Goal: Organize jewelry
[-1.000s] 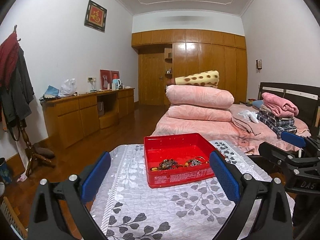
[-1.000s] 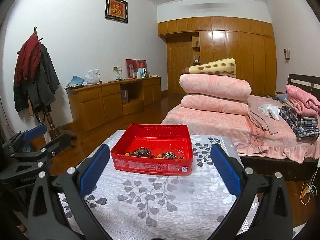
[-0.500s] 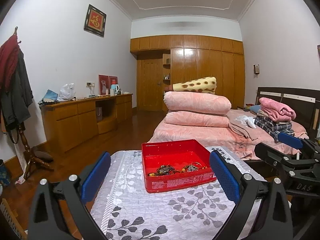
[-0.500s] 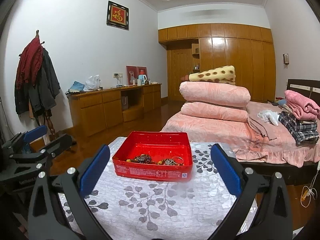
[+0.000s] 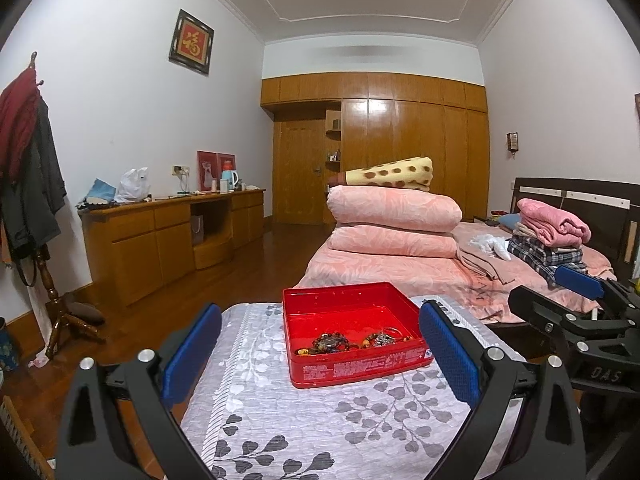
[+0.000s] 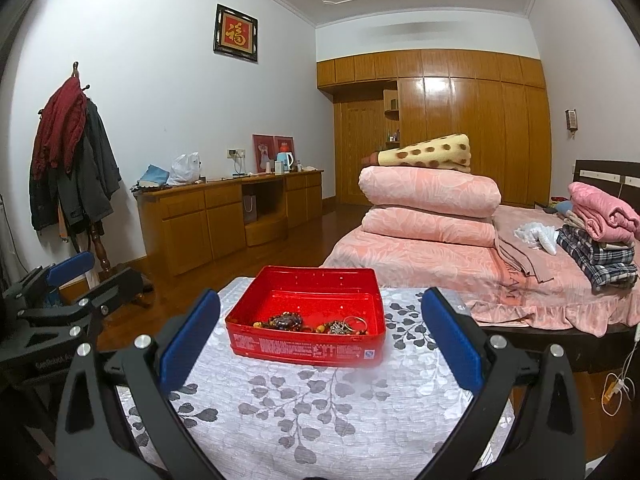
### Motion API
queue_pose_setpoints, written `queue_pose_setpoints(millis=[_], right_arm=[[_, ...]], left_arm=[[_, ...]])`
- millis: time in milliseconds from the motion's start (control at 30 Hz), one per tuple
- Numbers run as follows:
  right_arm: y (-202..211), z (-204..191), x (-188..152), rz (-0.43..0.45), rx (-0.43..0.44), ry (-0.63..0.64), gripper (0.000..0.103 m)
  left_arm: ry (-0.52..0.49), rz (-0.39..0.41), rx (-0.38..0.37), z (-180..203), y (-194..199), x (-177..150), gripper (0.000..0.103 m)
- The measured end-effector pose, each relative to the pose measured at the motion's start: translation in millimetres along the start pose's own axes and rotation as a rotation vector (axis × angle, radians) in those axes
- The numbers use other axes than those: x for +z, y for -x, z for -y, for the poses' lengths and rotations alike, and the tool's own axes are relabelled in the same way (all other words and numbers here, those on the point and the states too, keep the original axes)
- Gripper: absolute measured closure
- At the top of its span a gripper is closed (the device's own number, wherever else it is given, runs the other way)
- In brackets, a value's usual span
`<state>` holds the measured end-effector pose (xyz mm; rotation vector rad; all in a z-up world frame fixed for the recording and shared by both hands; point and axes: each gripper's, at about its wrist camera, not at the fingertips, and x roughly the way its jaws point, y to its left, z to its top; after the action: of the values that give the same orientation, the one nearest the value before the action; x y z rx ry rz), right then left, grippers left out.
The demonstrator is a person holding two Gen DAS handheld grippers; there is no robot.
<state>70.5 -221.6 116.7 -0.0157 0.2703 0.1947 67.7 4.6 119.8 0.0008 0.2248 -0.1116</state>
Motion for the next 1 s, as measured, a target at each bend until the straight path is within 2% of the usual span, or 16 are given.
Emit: queue_pose_setpoints(millis=[1000], right_arm=[[0.5,-2.3,2.0,0.0,0.001,0.003,0.006]], left_arm=[[0.003,0.0,-0.002,-1.0,-0.5,0.4,0.006]])
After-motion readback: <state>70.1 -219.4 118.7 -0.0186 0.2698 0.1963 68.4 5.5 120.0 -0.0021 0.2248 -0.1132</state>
